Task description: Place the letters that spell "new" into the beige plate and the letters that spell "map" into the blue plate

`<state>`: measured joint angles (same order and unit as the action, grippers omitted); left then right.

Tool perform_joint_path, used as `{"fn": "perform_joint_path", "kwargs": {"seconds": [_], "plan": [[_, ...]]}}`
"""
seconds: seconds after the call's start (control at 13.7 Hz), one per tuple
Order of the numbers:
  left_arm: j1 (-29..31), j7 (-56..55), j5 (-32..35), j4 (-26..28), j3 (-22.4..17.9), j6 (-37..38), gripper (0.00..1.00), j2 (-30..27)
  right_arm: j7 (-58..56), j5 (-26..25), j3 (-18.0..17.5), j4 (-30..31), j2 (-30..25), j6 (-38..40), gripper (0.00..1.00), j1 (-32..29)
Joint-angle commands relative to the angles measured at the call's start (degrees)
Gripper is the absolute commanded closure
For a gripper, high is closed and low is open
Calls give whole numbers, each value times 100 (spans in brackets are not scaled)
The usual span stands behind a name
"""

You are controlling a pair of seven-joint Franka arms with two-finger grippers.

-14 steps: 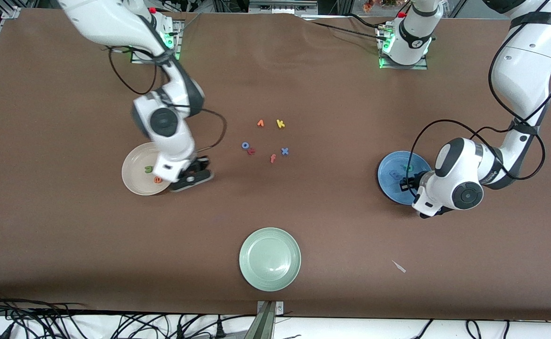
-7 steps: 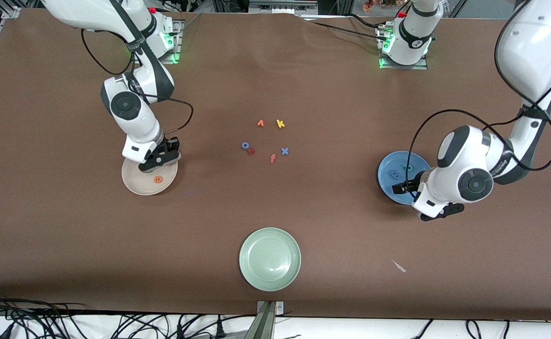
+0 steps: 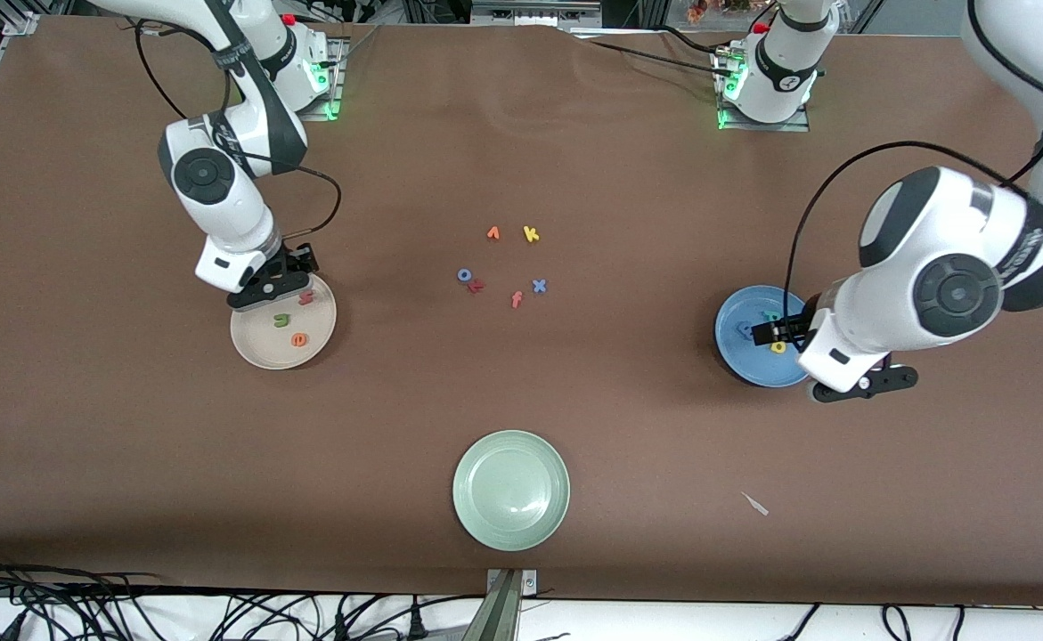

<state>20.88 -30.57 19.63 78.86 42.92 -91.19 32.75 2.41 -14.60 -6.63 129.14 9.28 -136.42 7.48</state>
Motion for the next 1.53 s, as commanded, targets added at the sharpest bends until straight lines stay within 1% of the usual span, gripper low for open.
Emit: {"fn": "perform_joint_path", "kwargs": {"seconds": [0.0, 0.07, 0.15, 0.22, 0.29, 0.44, 0.51, 0.58, 0.65, 0.73, 0.87, 1.02, 1.09, 1.16, 1.24, 1.31, 1.38, 1.46], "plan": [[-214, 1128, -389, -152, -491, 137, 0, -531, -144, 630, -215, -1404, -75, 1701, 14, -19], [-460, 1533, -712, -99, -965, 136, 0, -846, -231, 886, -216, -1714, -93, 2046, 14, -19], [-776, 1928, -1159, -3, -1491, 136, 0, -1145, -258, 1010, -216, -1847, -93, 2136, 13, -19], [-1066, 2280, -1581, 94, -2036, 145, 0, -1418, -259, 1029, -199, -1875, -93, 2137, 10, -27], [-1391, 2536, -1785, 251, -2520, 145, 0, -1699, -250, 1073, -198, -1893, -93, 2137, 10, -27], [-1980, 2609, -1805, 445, -3146, 127, 0, -2061, -250, 1143, -198, -1893, -93, 2111, 10, -19], [-2061, 2609, -1831, 516, -3306, 40, 0, -2245, -250, 1143, -198, -1893, -93, 2111, 10, -19], [-2158, 2609, -1857, 891, -3394, -195, 0, -2604, -267, 1143, -190, -1893, -84, 2085, 10, -27], [-2237, 2618, -1858, 1390, -3526, -511, 0, -2955, -276, 1143, -172, -1893, -41, 2024, 10, -36], [-2351, 2609, -1953, 1900, -3553, -775, 0, -3237, -346, 1143, -155, -1893, -23, 1962, 9, -36], [-2405, 2618, -2050, 2404, -3685, -1006, 0, -3555, -652, 1135, 55, -1893, 91, 1769, 9, -45], [-2431, 2635, -2095, 2659, -3773, -1076, 0, -3784, -1406, 1143, 459, -1893, 398, 1287, 9, -54], [-2518, 2601, -2095, 2713, -3808, -1059, 0, -3916, -1619, 1152, 557, -1884, 478, 1172, 9, -63], [-2475, 2583, -2104, 2775, -3826, -1059, 0, -3978, -1630, 1152, 558, -1875, 505, 1153, 9, -71], [-2527, 2609, -2086, 2767, -3930, -1007, 0, -4031, -1604, 1152, 566, -1884, 505, 1135, 9, -71], [-2510, 2618, -2104, 2784, -4001, -1006, 0, -4066, -1534, 1161, 566, -1910, 479, 1170, 0, -63], [-2536, 2609, -2086, 2784, -4010, -989, 0, -4084, -1429, 1239, 558, -2032, 435, 1240, 0, -54], [-2571, 2600, -2025, 2732, -4010, -893, 0, -4110, -1175, 1362, 514, -2233, 374, 1580, 0, -54]]}}
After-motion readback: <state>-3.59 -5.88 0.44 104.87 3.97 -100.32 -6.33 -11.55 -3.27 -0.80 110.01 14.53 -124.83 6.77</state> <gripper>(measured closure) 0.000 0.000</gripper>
